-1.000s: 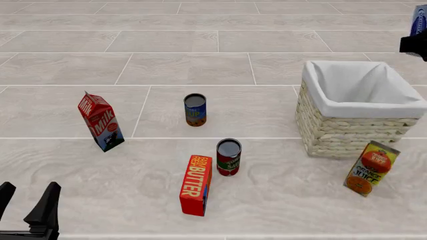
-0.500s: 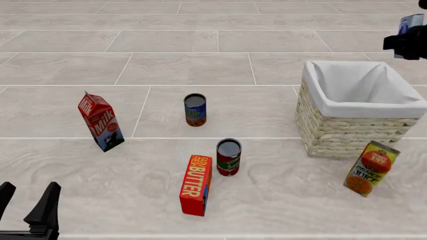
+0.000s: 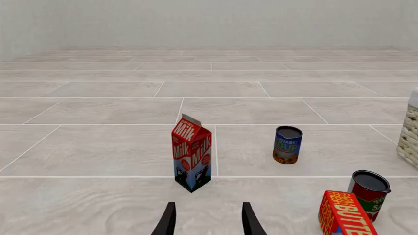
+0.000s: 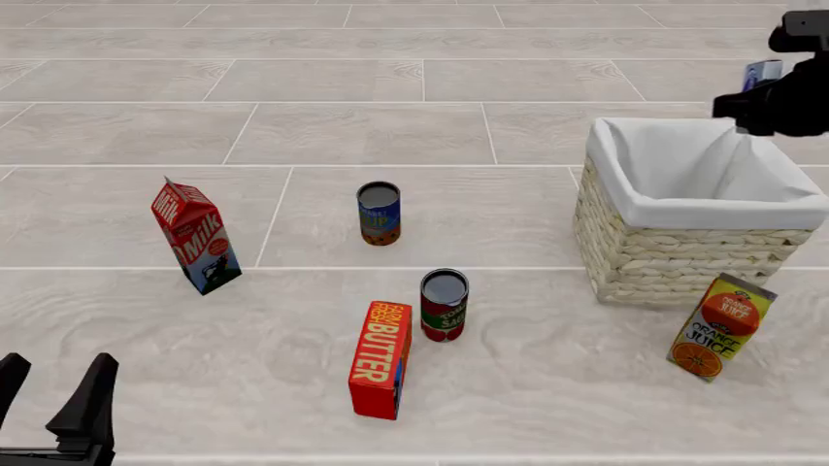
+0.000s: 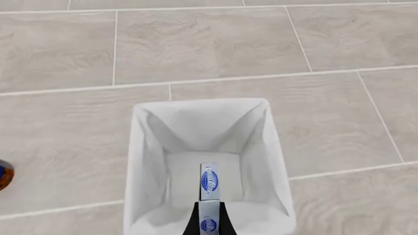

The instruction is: Pick the cream cheese and place it in the basket.

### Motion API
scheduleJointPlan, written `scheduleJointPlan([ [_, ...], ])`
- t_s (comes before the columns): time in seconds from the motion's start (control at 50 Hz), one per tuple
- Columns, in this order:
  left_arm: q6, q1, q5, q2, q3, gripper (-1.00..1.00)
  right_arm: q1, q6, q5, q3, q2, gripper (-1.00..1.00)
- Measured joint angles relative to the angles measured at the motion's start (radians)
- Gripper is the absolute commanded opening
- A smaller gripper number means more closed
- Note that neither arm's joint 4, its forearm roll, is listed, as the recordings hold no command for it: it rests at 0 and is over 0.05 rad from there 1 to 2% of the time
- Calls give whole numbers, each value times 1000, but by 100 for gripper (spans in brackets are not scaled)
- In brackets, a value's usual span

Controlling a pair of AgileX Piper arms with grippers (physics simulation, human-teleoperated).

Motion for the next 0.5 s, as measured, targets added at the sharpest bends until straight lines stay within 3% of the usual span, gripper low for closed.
scheduleJointPlan([
  [0.5,0,0,0,0,0,100,1,18,-11,-53,94,-100],
])
